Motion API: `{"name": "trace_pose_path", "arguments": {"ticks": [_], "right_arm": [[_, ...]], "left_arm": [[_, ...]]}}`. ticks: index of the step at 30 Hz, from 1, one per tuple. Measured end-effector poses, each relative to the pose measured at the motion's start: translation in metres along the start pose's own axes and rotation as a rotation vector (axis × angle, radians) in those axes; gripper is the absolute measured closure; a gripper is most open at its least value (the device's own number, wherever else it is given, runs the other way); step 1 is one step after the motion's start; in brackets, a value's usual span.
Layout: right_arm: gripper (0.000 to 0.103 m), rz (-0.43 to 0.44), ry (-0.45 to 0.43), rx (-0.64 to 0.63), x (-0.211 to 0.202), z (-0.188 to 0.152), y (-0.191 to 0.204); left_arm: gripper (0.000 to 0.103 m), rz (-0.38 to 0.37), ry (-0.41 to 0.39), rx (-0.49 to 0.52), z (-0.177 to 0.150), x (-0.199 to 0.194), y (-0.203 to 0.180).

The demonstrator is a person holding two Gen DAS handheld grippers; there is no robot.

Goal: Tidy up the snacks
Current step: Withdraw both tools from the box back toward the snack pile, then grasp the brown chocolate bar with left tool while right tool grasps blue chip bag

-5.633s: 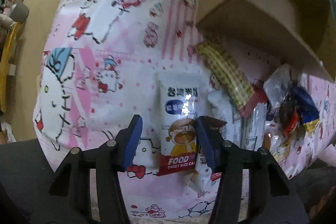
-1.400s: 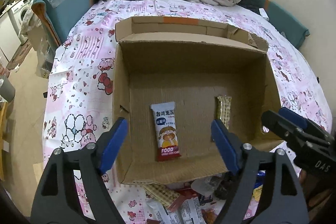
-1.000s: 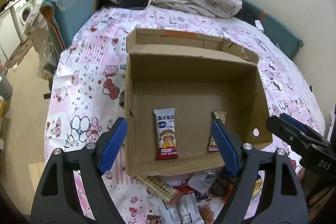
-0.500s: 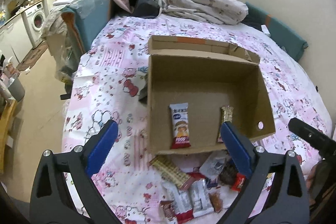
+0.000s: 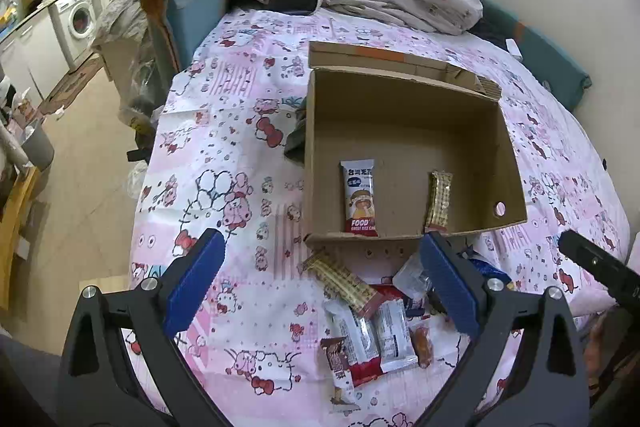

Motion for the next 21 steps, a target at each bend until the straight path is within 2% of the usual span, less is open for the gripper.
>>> {"name": "trace_pose_path", "arguments": {"ticks": [8,12,16,19,21], "right_arm": [[0.000,0.021,0.033,0.063,-0.005,-0.016,-0.007],[0.000,0.019,0.068,0.129,-0.001,-0.027,-0.019],[0.000,0.009,0.087,0.161,0.003,-0.029,-0.027],[0.000,0.015,0.093,0.198,0.005,-0.031,-0.032],[0.000,0.021,0.095,0.224,0.007,-0.032,-0.035]], "left_arm": [[0.006,0.008,0.059,-0.035,-0.016,0.002,0.012],[0.006,0.021,0.131,-0.066,-0.028,0.014,0.021],[0.010,0.038,0.247,-0.107,-0.048,0.035,0.030],[0.027,0.030,0.355,-0.109,-0.069,0.053,0.028],[0.042,0.001,0.446,-0.096,-0.087,0.067,0.019]]}}
Point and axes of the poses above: each gripper's, at about its wrist camera, not at the fingertips, and x roughly the way its jaws point, y to its left, z to its top, the point moved 4 cm from there along x, roughly the way its jaws point, and after that the axes turned 11 degrees about z, right-handed, at the moved point
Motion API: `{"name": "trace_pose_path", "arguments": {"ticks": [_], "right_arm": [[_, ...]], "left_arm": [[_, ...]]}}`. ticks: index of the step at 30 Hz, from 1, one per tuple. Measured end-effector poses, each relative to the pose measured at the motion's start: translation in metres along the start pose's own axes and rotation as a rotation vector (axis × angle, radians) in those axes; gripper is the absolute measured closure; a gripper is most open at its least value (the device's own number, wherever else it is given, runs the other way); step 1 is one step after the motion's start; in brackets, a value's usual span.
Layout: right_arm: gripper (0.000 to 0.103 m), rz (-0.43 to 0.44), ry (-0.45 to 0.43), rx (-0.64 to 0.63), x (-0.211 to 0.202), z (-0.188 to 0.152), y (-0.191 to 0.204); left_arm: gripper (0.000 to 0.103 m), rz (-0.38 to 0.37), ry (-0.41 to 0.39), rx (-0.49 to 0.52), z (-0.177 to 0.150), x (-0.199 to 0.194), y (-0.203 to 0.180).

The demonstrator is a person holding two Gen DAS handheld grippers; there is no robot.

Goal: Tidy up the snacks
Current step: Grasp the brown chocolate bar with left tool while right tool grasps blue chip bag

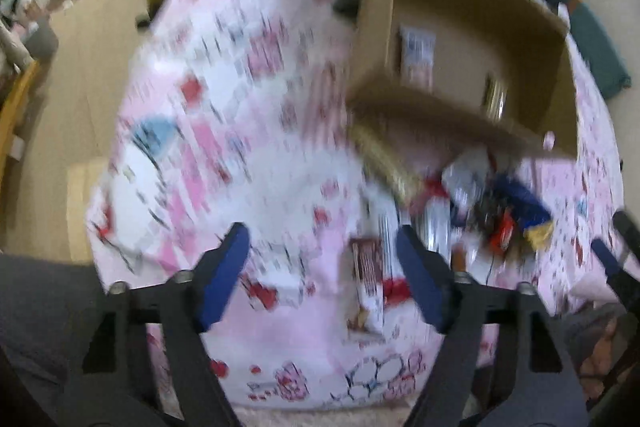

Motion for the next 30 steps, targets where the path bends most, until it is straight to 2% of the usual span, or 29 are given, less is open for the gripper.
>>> {"name": "trace_pose_path", "arguments": {"ticks": [2,5,8,11,14,18,20,22,23,26,30], "right_arm": [[0.000,0.005,0.002,0.020,0.001,0.000,-0.003],[0.000,0.014,0.002,0.038,0.001,0.002,-0.006],[0.000,0.009,0.003,0.046,0.000,0.002,-0.008],[0.000,-0.001,0.005,0.049,0.000,0.002,-0.009],[0.000,0.002,0.006,0.058,0.001,0.003,-0.011],[0.001,0.009,0.014,0.072,0.003,0.003,-0.013],[0.001,0.018,0.009,0.084,0.001,0.004,-0.015],[0.006,0.023,0.005,0.104,-0.001,0.005,-0.018],[0.012,0.026,0.010,0.120,-0.002,0.005,-0.020],[0.020,0.004,0.055,0.195,0.005,0.003,-0.035],[0.020,-0.050,0.133,0.253,0.024,0.003,-0.049]], "left_arm": [[0.052,-0.012,0.052,0.025,-0.011,0.012,-0.008],[0.053,-0.008,0.093,0.070,-0.023,0.025,-0.023],[0.054,0.030,0.109,0.136,-0.034,0.036,-0.036],[0.068,0.027,0.128,0.161,-0.041,0.044,-0.042],[0.088,0.009,0.134,0.184,-0.046,0.044,-0.045],[0.092,-0.014,0.166,0.170,-0.050,0.047,-0.044],[0.092,-0.026,0.158,0.156,-0.048,0.040,-0.040],[0.092,0.002,0.107,0.147,-0.042,0.024,-0.032],[0.092,0.008,0.091,0.142,-0.041,0.018,-0.030],[0.092,-0.025,0.068,0.113,-0.040,0.005,-0.026],[0.092,-0.032,0.052,0.111,-0.044,0.001,-0.029]]}}
Point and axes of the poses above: each gripper's, at about its wrist camera, not at the fingertips, and x roughly the way its jaws point, y to its left, z to its top, the point moved 4 cm from there along x, roughly the way its jaws point, and after that the axes turned 11 degrees about z, right-handed, at the moved point
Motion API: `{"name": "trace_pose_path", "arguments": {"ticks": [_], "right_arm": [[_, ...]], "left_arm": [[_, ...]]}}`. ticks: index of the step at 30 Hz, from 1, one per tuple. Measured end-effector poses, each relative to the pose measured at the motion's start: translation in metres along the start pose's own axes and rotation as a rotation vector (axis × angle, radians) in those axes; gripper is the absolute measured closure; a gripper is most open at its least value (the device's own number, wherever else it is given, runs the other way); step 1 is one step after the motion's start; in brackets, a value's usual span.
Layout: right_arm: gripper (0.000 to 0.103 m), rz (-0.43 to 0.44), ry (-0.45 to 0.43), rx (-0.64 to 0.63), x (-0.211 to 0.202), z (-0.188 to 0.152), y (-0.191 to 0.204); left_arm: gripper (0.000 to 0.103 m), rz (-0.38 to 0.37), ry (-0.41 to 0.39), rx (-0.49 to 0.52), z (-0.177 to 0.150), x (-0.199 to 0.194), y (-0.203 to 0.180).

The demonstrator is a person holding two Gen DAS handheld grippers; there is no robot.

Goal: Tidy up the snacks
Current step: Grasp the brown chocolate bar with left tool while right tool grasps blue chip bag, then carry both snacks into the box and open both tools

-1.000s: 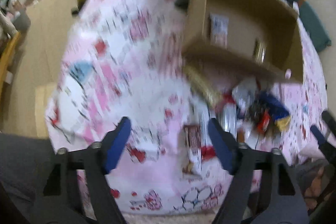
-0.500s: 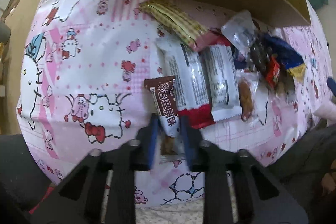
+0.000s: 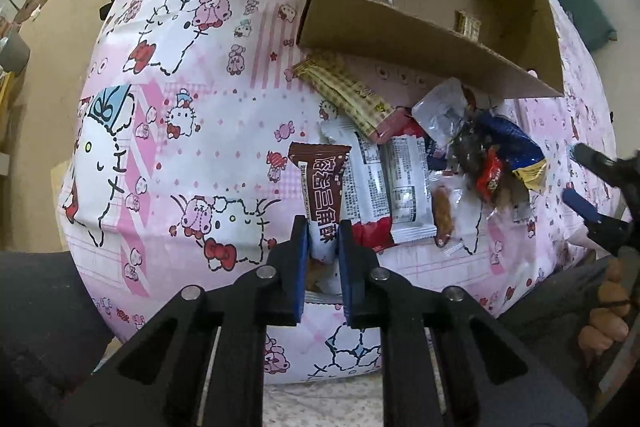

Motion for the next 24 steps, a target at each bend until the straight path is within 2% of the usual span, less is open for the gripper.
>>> {"name": "trace_pose_path", "arguments": {"ticks": [5,12,13,14,15,17,18,20,24], "right_arm": [[0.020,-0.129,0.092,-0.158,0.029,0.020,0.014],[0.021,-0.199,0.210,-0.231,0.072,0.024,0.013],[0.024,-0.205,0.217,-0.236,0.074,0.020,0.012],[0.036,-0.210,0.223,-0.245,0.077,0.018,0.012],[0.054,-0.215,0.234,-0.257,0.080,0.017,0.013],[0.061,-0.239,0.238,-0.298,0.082,0.015,0.017],[0.069,-0.240,0.226,-0.321,0.080,0.013,0.019],[0.074,-0.207,0.209,-0.331,0.074,0.012,0.025],[0.075,-0.164,0.160,-0.333,0.053,0.011,0.032]], "left_arm": [[0.092,-0.012,-0.011,0.014,0.004,-0.004,-0.001],[0.092,-0.038,-0.025,-0.002,0.009,-0.010,0.003],[0.092,-0.045,-0.024,-0.008,0.009,-0.011,0.004],[0.092,-0.049,-0.026,-0.012,0.010,-0.012,0.005],[0.092,-0.050,-0.030,-0.014,0.010,-0.013,0.005],[0.092,-0.053,-0.034,-0.024,0.012,-0.014,0.005],[0.092,-0.055,-0.036,-0.024,0.012,-0.015,0.005],[0.092,-0.057,-0.041,-0.023,0.011,-0.016,0.004],[0.092,-0.051,-0.048,-0.028,0.012,-0.016,0.008]]}}
Point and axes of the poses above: each gripper's, at about its wrist camera, not at the fingertips, and x roughly the way its jaws point, y to its left, z to its top, the point moved 4 cm from there along x, roughly the way its jaws point, and after that the axes turned 11 degrees about z, right-handed, at the moved point
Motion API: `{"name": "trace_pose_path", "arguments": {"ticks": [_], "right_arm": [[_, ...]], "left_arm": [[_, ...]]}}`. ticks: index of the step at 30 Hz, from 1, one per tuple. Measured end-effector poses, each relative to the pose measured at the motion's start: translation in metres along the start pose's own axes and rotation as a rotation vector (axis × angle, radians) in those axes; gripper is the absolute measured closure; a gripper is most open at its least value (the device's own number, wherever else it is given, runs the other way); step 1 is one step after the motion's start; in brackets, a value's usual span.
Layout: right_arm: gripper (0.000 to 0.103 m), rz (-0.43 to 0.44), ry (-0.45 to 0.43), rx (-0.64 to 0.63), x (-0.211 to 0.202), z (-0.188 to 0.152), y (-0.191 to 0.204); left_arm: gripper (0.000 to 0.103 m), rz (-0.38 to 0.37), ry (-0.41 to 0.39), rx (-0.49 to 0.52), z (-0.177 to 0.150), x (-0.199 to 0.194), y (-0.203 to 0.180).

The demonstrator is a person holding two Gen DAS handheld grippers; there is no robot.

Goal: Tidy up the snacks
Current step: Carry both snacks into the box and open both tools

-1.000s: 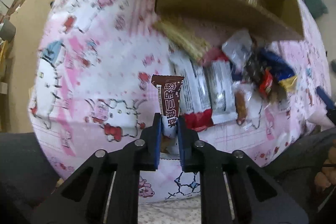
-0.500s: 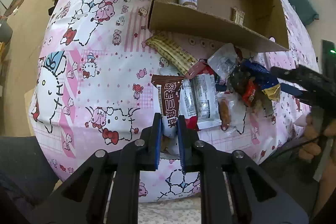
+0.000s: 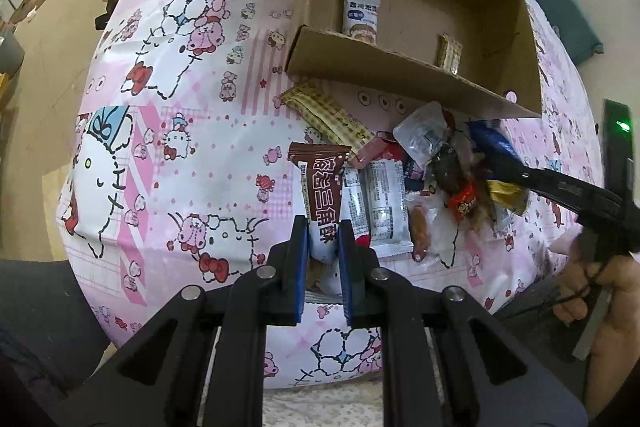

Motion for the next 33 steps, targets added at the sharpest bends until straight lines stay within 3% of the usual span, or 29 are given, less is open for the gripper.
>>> {"name": "trace_pose_path", "arguments": {"ticks": [7,11,17,22,26,33], "right_arm": [[0.075,0.087,-0.121,0.021,-0.046,-0.007,0.008],[0.075,0.204,-0.181,0.067,-0.067,-0.015,0.009],[0.075,0.365,-0.200,0.053,-0.079,-0.030,0.029],[0.075,0.473,-0.328,0.016,-0.106,-0.030,0.040],[0.075,0.504,-0.450,0.039,-0.129,-0.019,0.030],[0.075,0.496,-0.524,0.071,-0.141,0.003,0.019]], "left_arm": [[0.092,0.026,-0.007,-0.014,0.002,0.002,0.006],[0.092,0.046,-0.017,-0.019,0.004,0.002,0.009],[0.092,0.071,-0.023,-0.033,0.006,0.003,0.014],[0.092,0.056,-0.047,-0.029,0.011,-0.009,0.013],[0.092,0.065,-0.139,0.005,0.028,-0.037,0.006],[0.092,0.077,-0.238,0.025,0.075,-0.070,-0.001]]}}
Point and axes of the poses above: each gripper's, at about its wrist camera, not at the fingertips, and x roughly the way its jaws point, y to its left, z to its top, the point moved 4 cm from there along x, roughly the way its jaws point, and after that the axes turned 11 degrees about z, right-handed, at the moved point
